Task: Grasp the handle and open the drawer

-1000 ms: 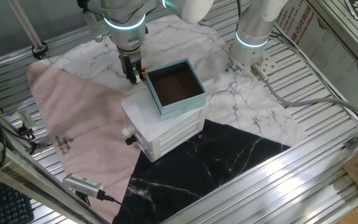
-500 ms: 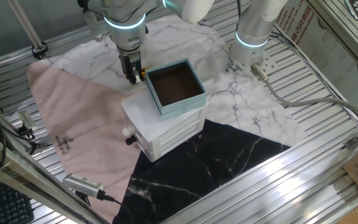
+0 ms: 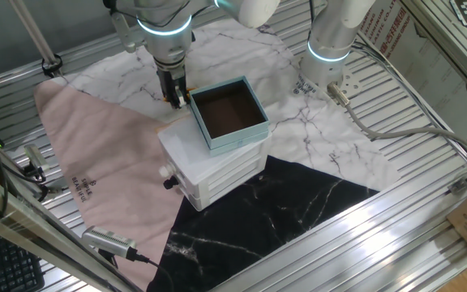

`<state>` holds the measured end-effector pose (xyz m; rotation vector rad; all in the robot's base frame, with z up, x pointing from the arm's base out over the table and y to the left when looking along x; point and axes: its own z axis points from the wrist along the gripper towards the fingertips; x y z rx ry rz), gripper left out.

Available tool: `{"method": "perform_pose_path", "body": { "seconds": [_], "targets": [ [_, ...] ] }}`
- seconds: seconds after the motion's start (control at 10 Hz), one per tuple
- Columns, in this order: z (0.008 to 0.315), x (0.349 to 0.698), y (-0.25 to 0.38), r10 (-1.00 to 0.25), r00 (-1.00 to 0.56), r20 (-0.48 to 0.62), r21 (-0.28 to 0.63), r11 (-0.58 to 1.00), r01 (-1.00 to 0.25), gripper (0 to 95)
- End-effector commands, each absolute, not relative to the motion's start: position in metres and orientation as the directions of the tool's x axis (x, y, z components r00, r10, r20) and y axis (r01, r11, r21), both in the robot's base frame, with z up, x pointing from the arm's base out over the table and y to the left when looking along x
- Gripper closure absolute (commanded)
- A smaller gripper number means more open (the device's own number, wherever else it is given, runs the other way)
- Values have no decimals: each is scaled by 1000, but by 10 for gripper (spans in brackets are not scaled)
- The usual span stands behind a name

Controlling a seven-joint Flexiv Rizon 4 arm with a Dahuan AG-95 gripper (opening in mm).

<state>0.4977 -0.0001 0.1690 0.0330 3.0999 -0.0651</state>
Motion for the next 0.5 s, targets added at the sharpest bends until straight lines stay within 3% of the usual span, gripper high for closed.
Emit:
{"method": "perform_pose_path", "body": {
  "seconds": [0.1,0.4,0.5],
  "targets": [
    [166,500,-2,14,-999,-46,-43,999,16,950],
    [192,529,-1,-8,-999,-41,-47,999,-6,950],
    [218,550,1,-10,-999,-33,-42,999,-9,950]
  ]
}}
